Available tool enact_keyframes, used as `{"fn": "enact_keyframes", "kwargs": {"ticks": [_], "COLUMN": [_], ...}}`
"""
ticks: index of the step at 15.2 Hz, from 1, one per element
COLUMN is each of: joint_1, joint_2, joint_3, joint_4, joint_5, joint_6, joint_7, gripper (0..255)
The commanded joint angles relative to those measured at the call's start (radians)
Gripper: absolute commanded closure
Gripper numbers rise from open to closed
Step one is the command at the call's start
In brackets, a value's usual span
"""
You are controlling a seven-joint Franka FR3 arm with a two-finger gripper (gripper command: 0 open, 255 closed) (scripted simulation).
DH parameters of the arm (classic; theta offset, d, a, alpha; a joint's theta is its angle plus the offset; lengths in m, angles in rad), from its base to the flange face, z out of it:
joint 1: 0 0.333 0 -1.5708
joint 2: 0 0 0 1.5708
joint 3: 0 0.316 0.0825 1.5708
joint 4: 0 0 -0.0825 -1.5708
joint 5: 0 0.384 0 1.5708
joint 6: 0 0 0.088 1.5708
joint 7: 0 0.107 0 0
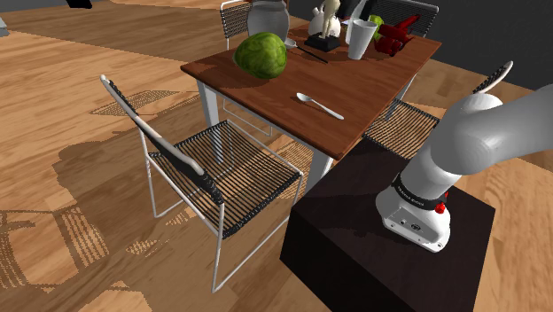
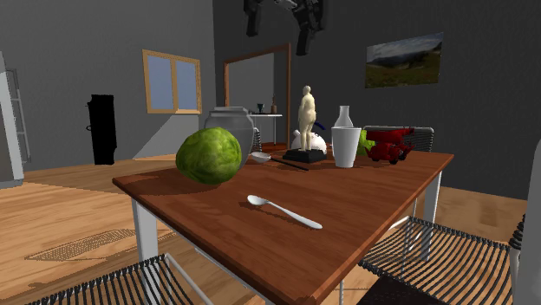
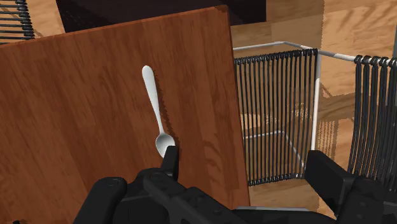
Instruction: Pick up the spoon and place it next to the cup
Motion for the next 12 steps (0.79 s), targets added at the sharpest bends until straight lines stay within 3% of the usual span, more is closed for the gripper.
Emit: {"fn": "enact_keyframes", "kwargs": {"ticks": [1, 12], "joint_1": [0.0, -0.013], "joint_2": [0.0, 0.016], "joint_3": [0.0, 0.018], "joint_4": [0.0, -0.352], "joint_5": [0.0, -0.132], "joint_6": [0.0, 0.386], "joint_7": [0.0, -0.114], "gripper": [0, 0]}}
